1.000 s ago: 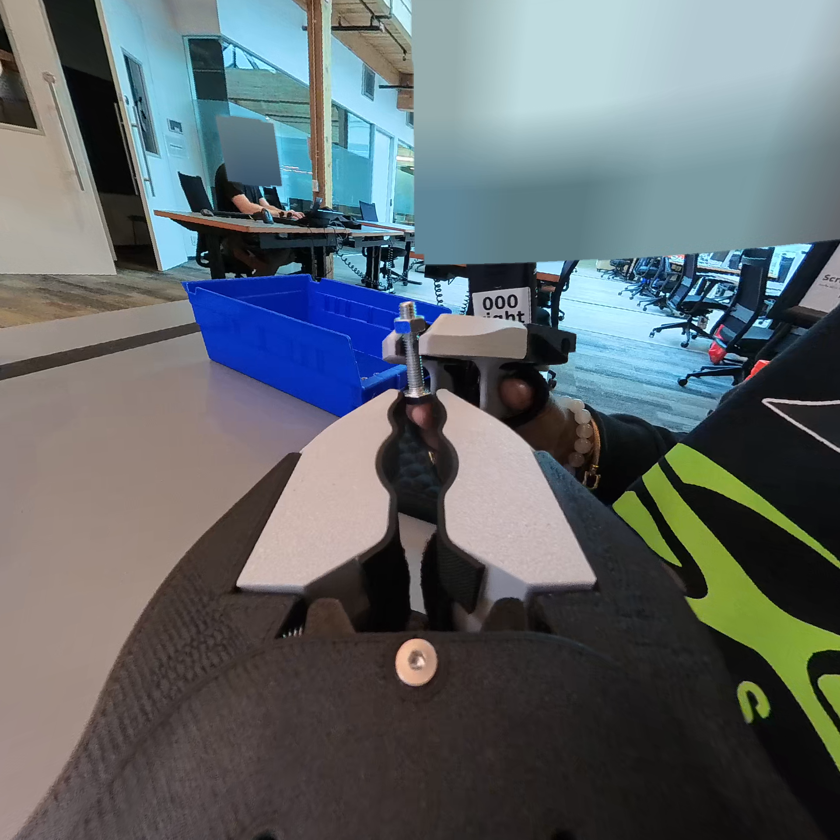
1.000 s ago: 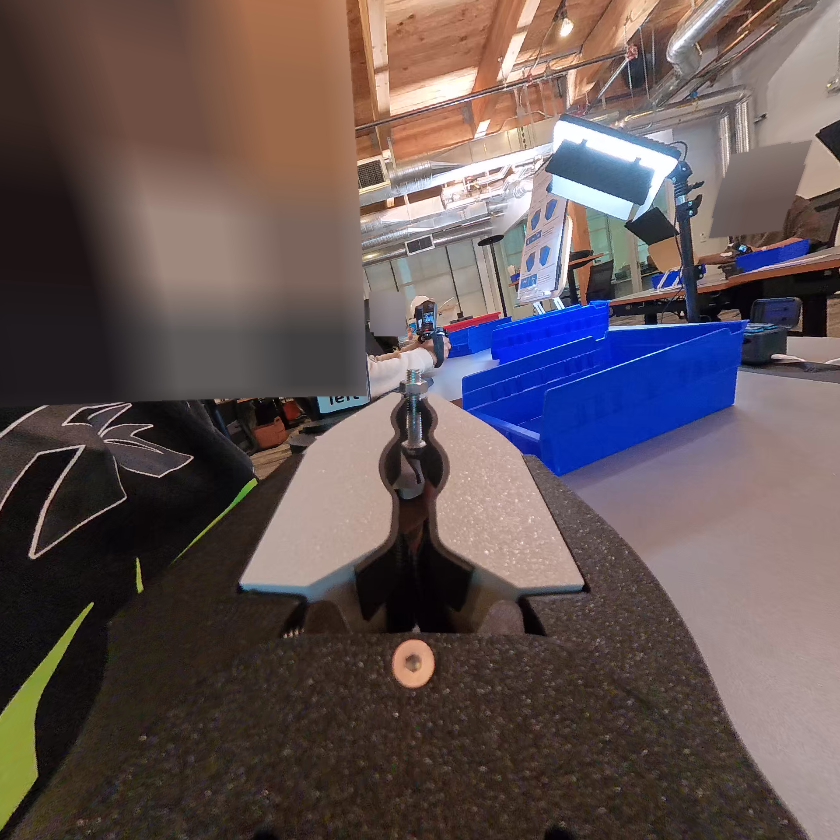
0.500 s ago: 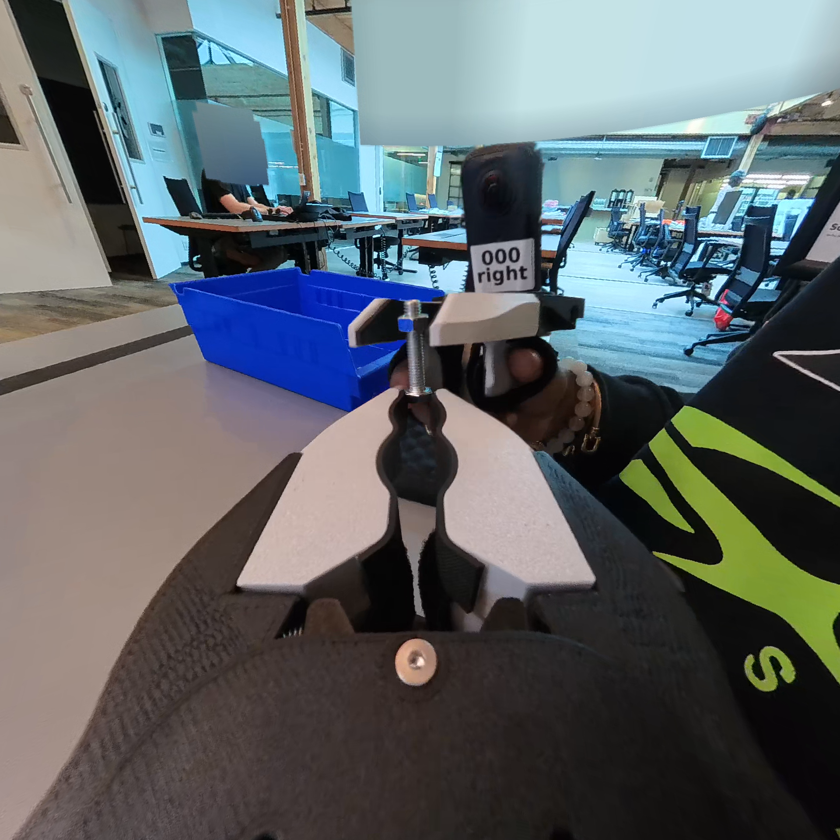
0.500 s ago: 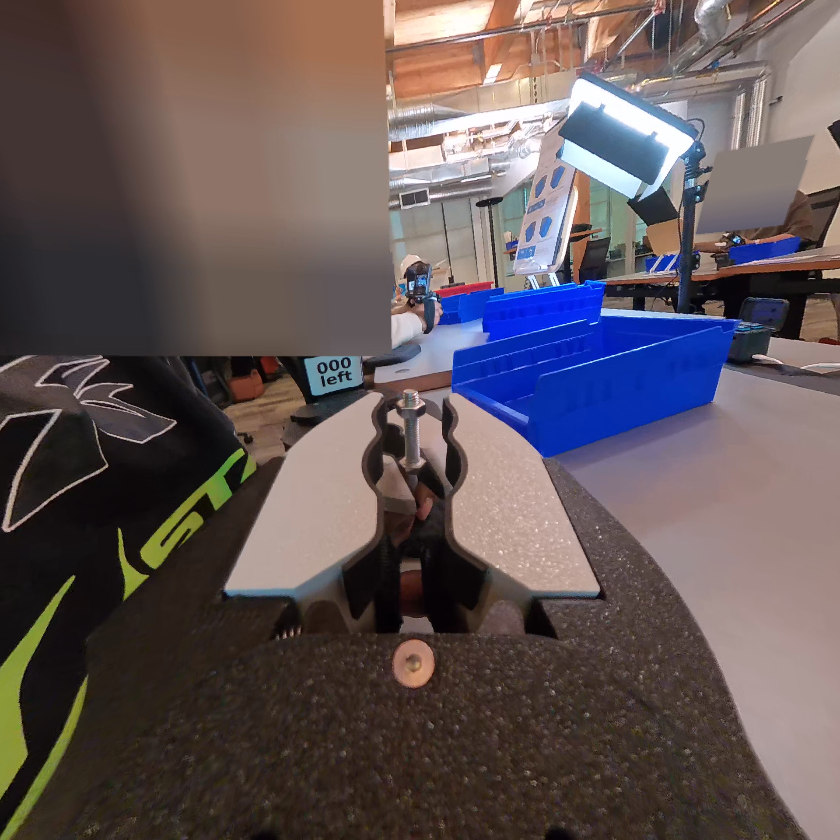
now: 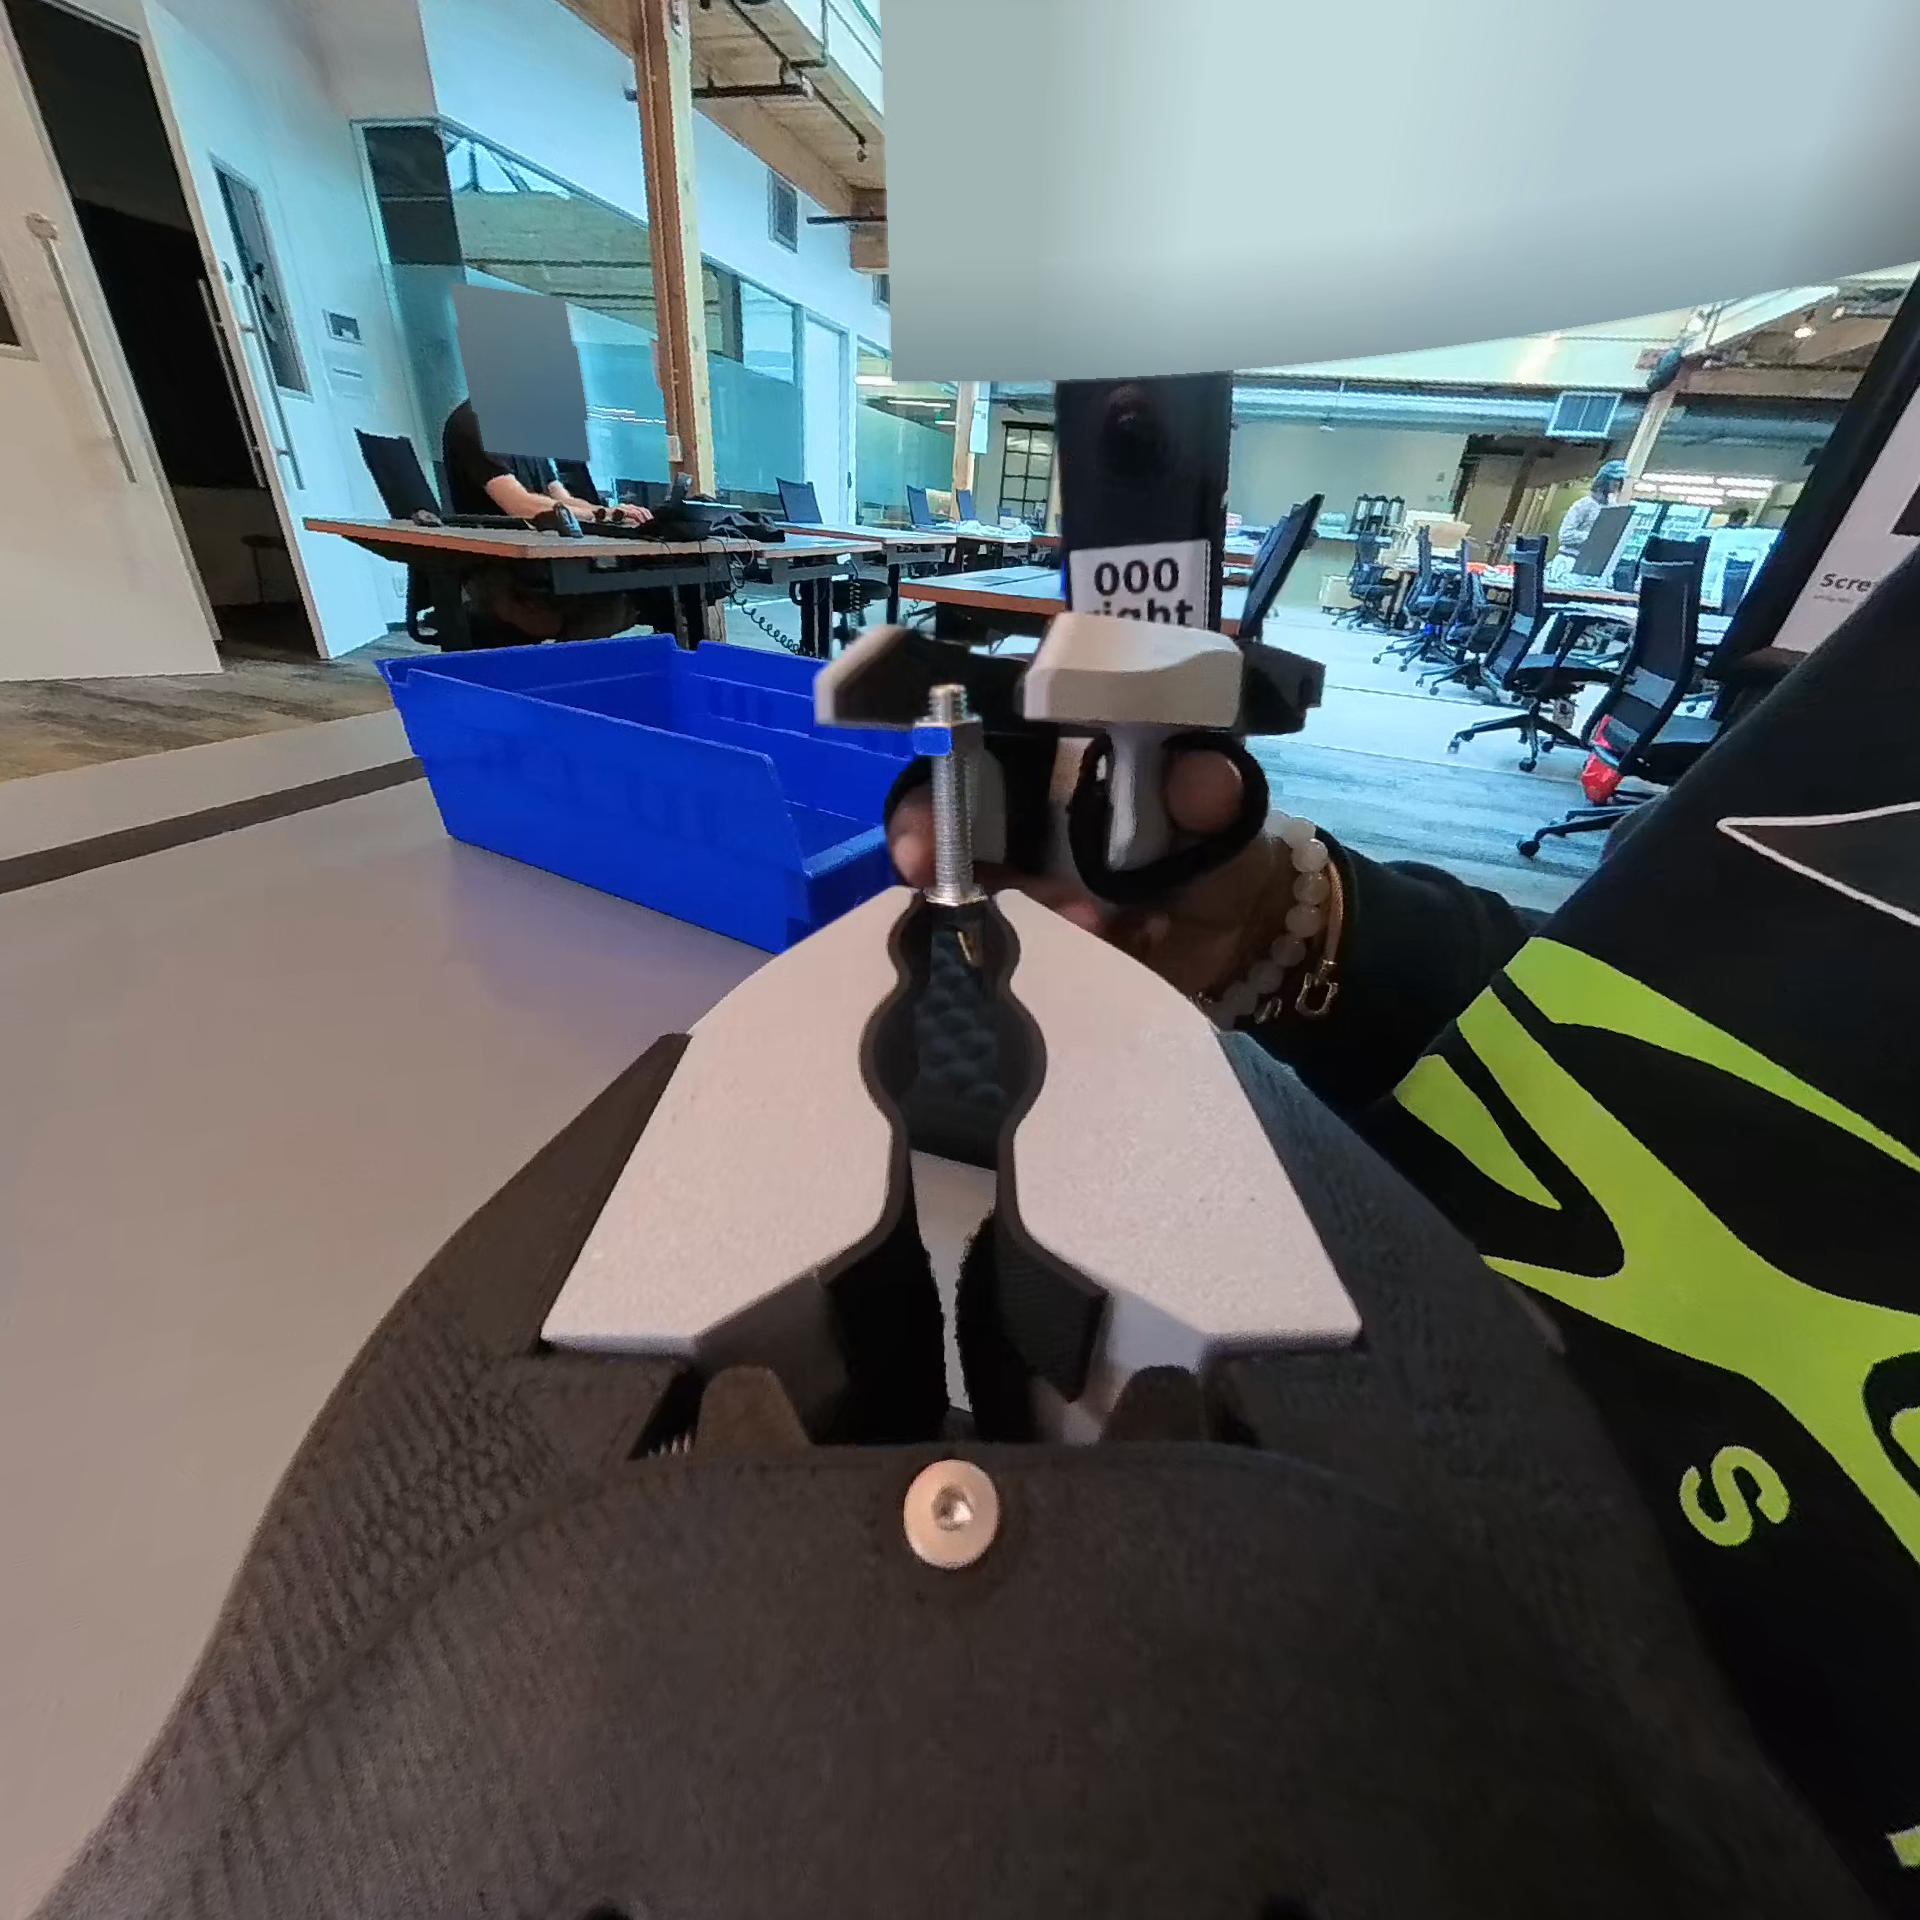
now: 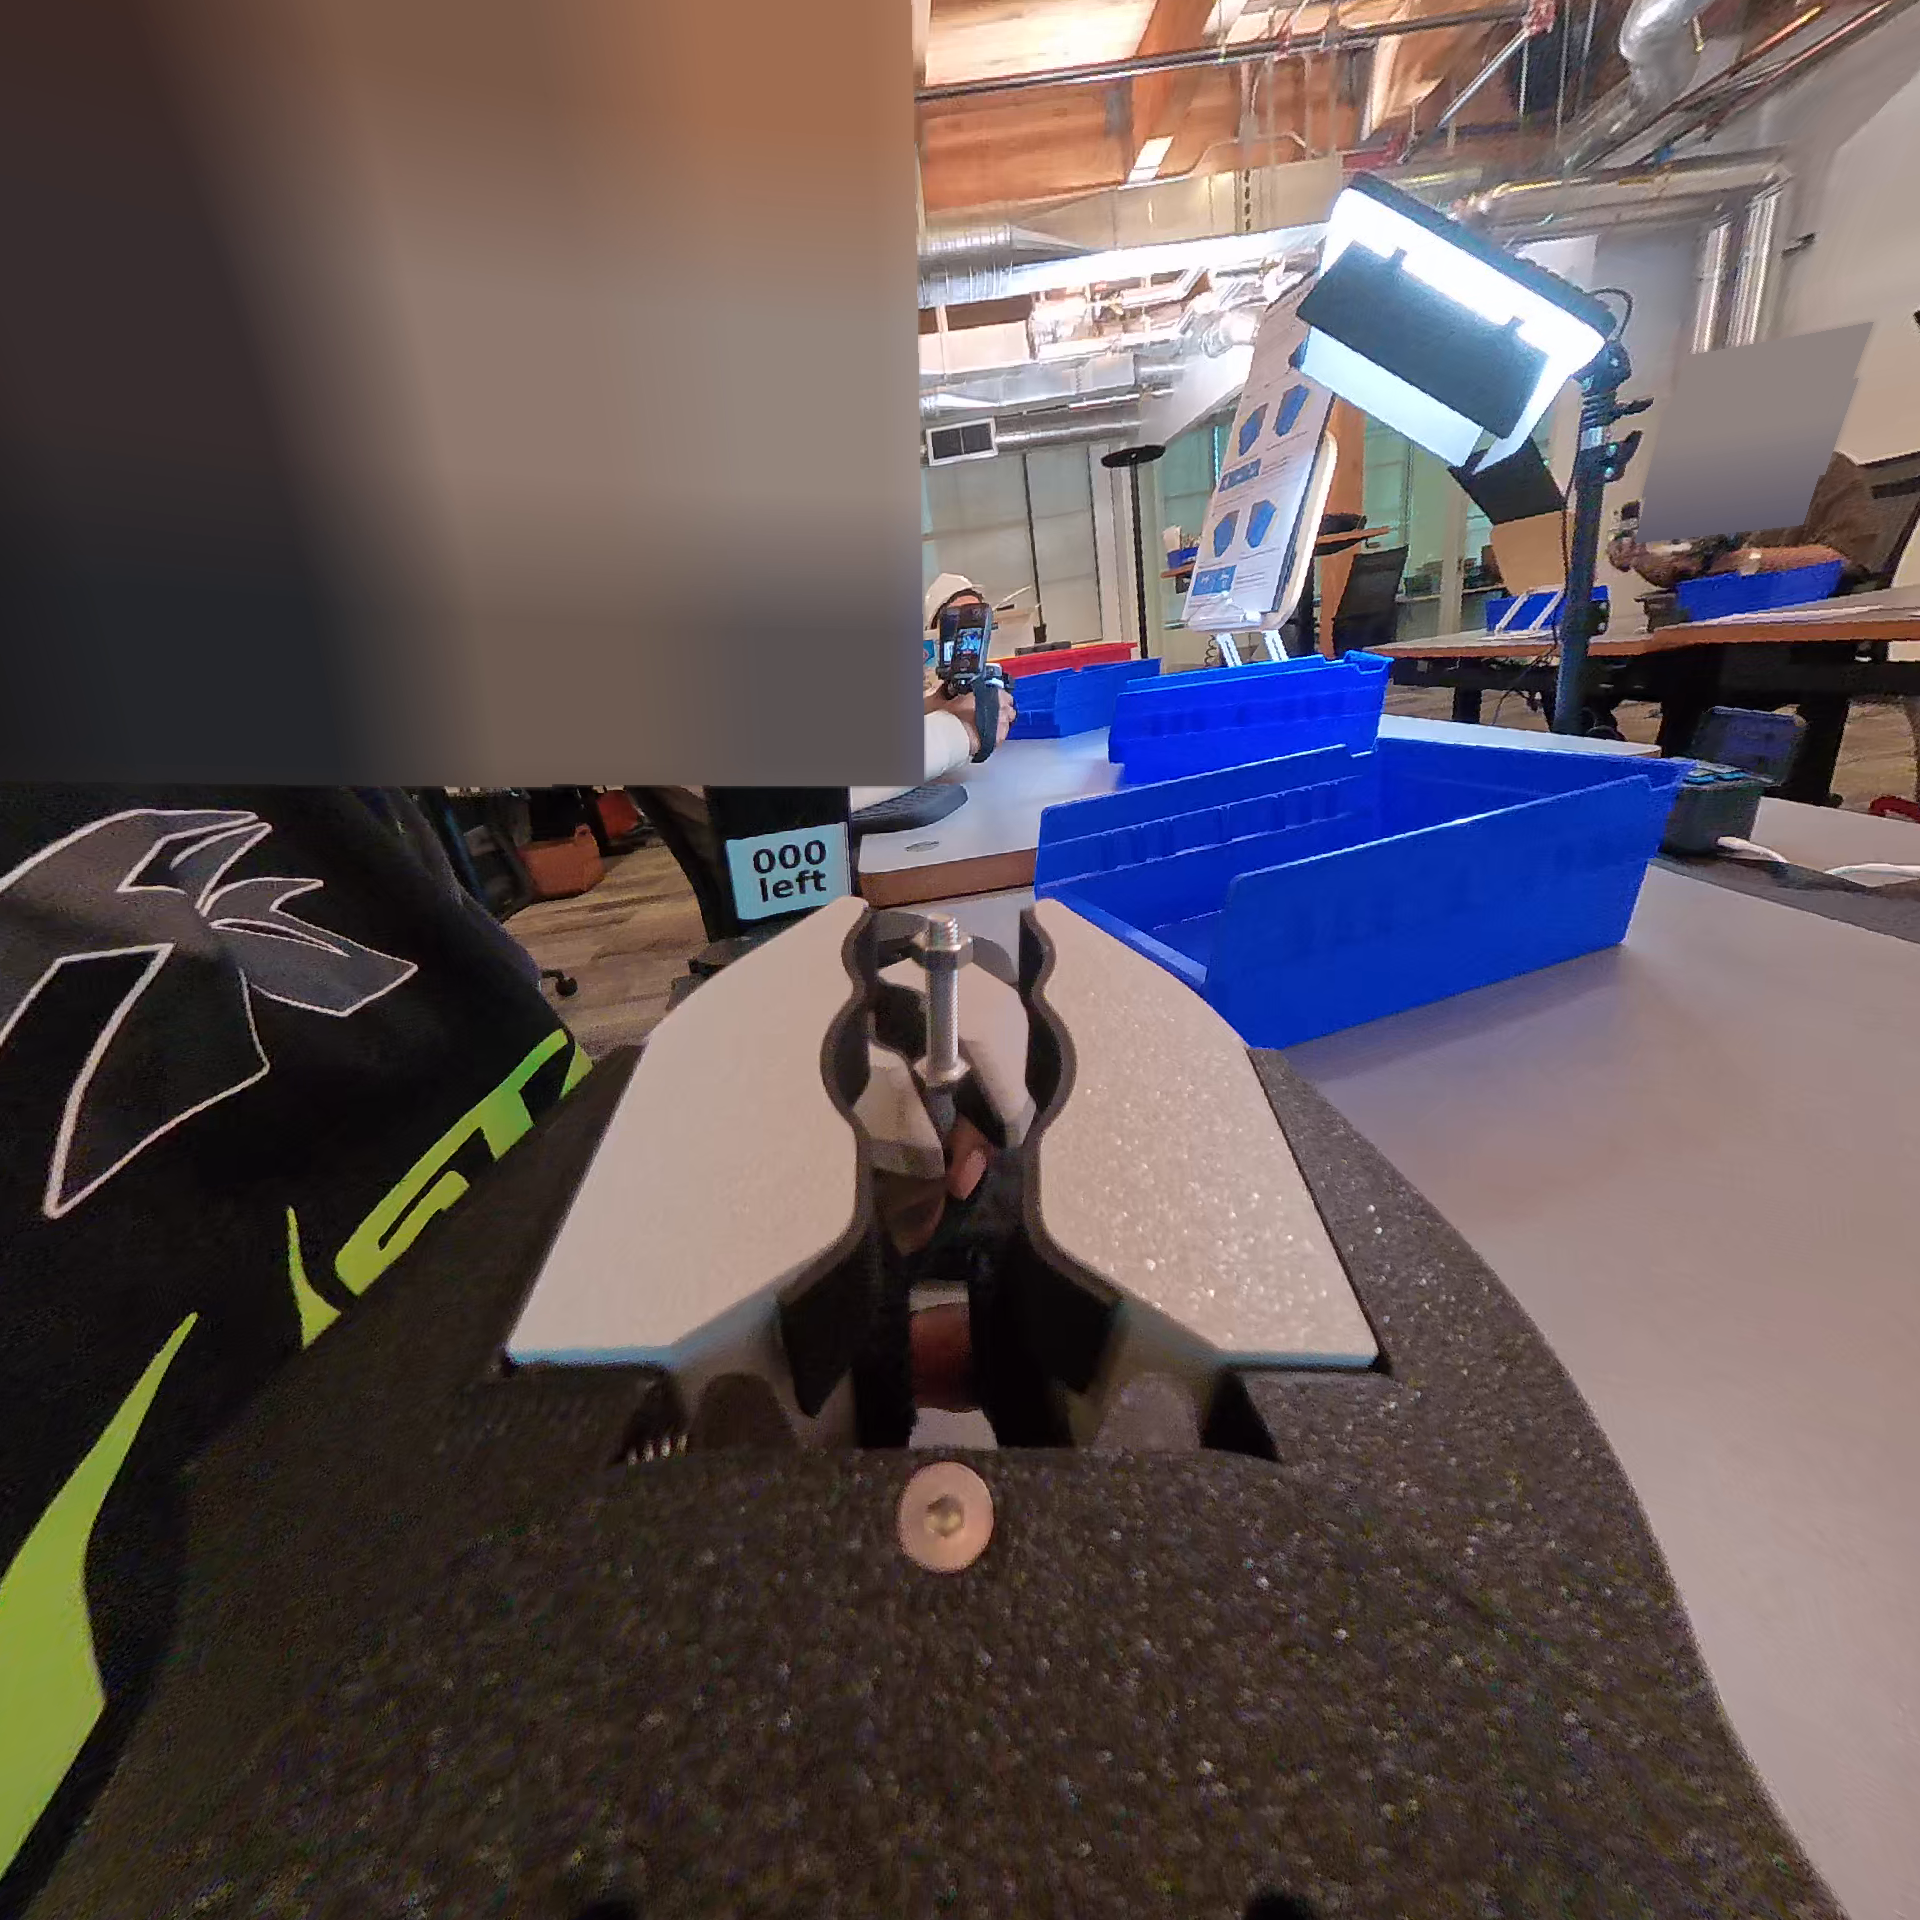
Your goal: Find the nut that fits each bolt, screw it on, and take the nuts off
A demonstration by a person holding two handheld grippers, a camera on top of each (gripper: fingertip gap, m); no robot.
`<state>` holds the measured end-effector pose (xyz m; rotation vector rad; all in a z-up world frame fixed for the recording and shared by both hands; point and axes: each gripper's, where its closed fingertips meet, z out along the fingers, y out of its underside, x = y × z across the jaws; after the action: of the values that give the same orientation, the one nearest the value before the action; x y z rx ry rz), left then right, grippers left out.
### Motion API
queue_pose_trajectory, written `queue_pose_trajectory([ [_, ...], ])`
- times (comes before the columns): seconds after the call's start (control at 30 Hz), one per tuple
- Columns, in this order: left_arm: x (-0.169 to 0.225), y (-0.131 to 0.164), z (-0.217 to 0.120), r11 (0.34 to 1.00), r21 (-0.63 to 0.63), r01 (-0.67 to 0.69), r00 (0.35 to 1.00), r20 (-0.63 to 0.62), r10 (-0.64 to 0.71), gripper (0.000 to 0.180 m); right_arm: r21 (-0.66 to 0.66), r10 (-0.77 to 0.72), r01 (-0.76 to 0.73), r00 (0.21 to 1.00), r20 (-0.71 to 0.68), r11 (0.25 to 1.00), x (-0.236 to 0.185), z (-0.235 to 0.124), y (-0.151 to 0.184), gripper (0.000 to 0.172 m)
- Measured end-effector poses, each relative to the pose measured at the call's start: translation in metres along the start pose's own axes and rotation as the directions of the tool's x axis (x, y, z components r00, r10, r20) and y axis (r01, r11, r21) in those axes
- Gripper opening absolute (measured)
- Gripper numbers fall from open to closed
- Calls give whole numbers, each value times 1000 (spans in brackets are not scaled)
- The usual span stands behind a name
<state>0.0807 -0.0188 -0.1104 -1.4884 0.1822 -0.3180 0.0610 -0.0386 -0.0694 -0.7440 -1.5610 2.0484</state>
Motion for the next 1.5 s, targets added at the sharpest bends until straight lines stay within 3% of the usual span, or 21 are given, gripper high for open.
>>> queue_pose_trajectory([
  [0.3, 3, -1, -1, 1000, 11, -4, 1000, -17, 5, 9, -13, -2, 2, 1000, -5, 1000, 2, 3, 3, 29],
  [0.53, -2, -4, -5, 1000, 29, 9, 1000, -8, -8, 9, 18, -13, 14, 998, -61, 1000, 12, -15, -5, 14],
  [0.8, 4, 2, 1, 1000, -2, -5, 1000, -29, 5, 10, -42, -16, 18, 999, 39, 999, -3, 13, 5, 35],
  [0.97, 7, -1, 0, 1000, 14, -16, 999, -44, 17, 10, -53, -18, 19, 999, 34, 998, 0, 15, 6, 36],
  [1.23, 0, -5, -6, 999, 39, -4, 1000, -30, 5, 10, -11, -19, 18, 999, -44, 1000, 12, -15, -6, 31],
  [1.5, 7, 1, 1, 1000, 9, -21, 999, -48, 21, 10, -56, -12, 16, 998, 58, 998, -5, 17, 6, 39],
])
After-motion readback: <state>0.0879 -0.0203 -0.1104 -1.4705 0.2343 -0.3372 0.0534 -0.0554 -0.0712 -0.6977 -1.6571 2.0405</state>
